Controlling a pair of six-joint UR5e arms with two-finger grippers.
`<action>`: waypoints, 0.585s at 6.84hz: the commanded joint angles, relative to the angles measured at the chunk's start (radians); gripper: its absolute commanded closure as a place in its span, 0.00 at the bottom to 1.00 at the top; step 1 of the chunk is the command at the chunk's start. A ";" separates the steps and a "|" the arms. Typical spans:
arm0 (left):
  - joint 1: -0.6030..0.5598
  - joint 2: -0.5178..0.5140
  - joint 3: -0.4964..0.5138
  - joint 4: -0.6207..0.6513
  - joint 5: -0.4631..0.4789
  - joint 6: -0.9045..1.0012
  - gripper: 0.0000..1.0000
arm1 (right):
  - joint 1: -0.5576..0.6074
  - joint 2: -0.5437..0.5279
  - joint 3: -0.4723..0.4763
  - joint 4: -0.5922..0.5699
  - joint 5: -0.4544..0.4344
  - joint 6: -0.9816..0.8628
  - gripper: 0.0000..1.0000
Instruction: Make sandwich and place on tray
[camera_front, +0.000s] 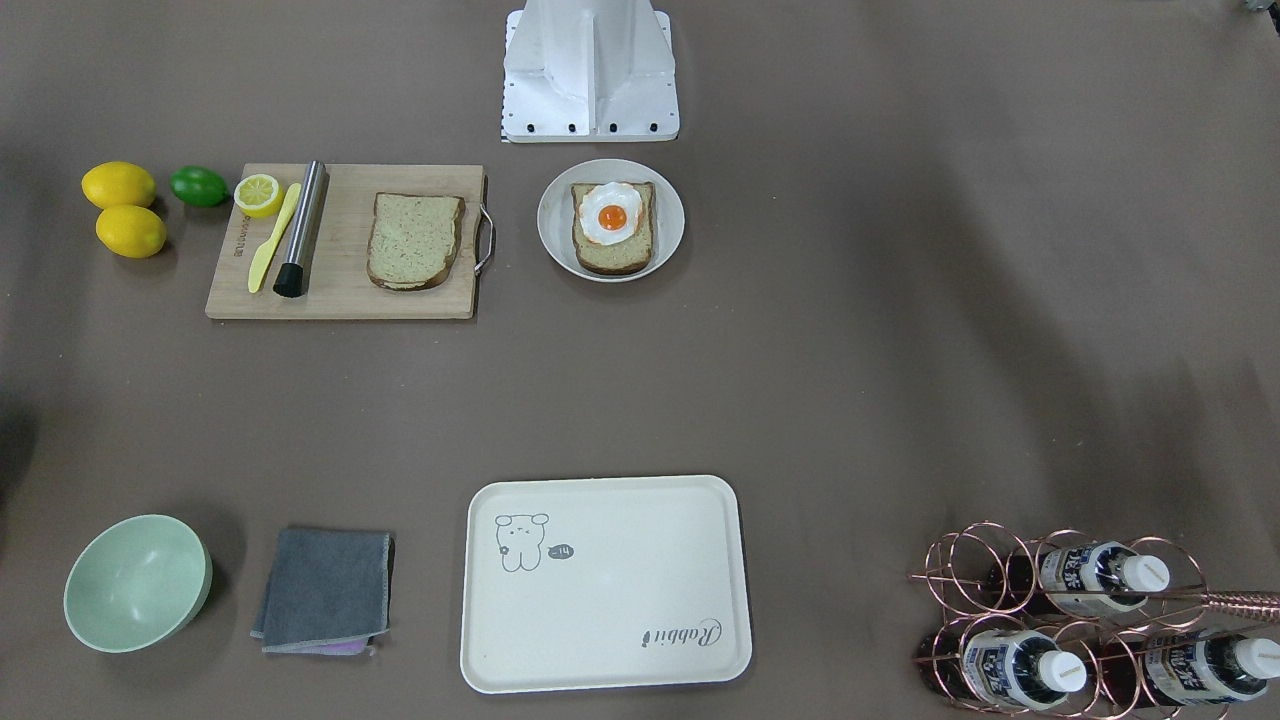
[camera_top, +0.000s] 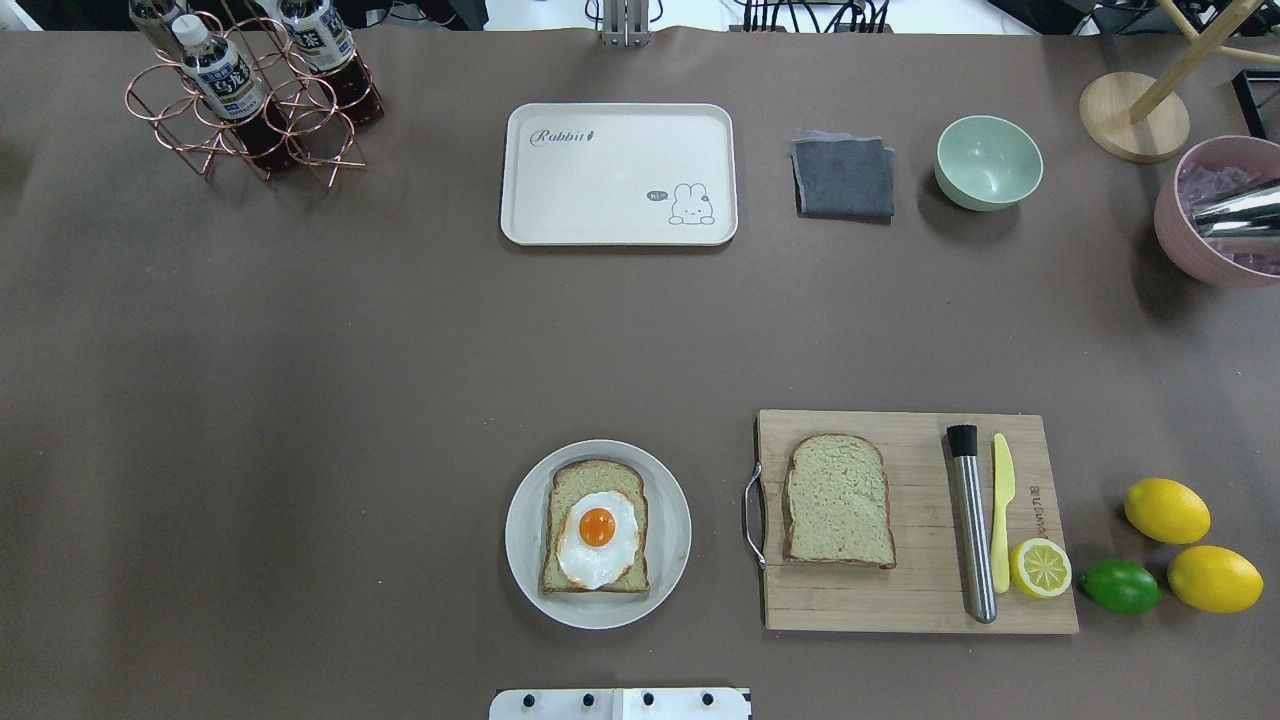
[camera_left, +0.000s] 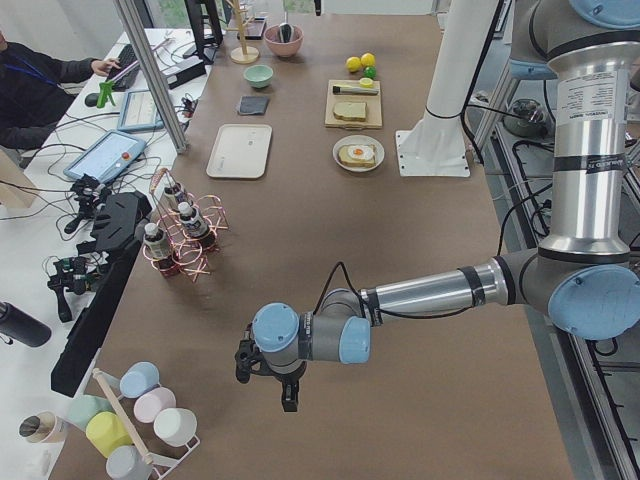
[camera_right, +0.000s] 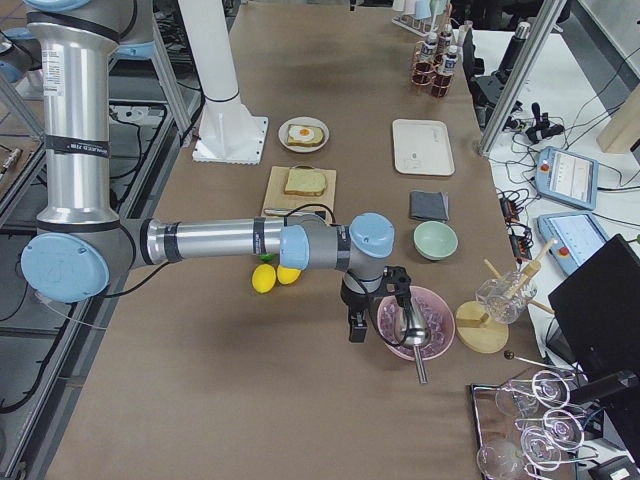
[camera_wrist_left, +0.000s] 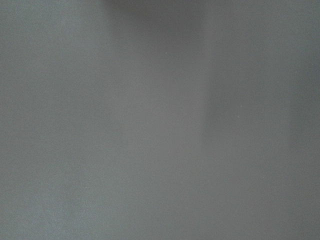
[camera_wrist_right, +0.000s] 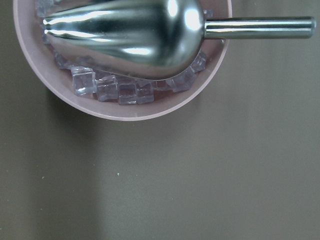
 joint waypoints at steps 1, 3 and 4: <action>0.000 0.000 0.000 0.000 0.000 0.001 0.01 | 0.000 0.000 0.000 0.000 0.000 0.000 0.00; 0.008 0.000 0.008 0.000 0.000 0.001 0.01 | 0.000 0.000 0.000 0.000 0.000 0.000 0.00; 0.011 0.000 0.008 0.000 0.000 0.001 0.01 | 0.001 -0.002 0.000 0.000 0.000 0.000 0.00</action>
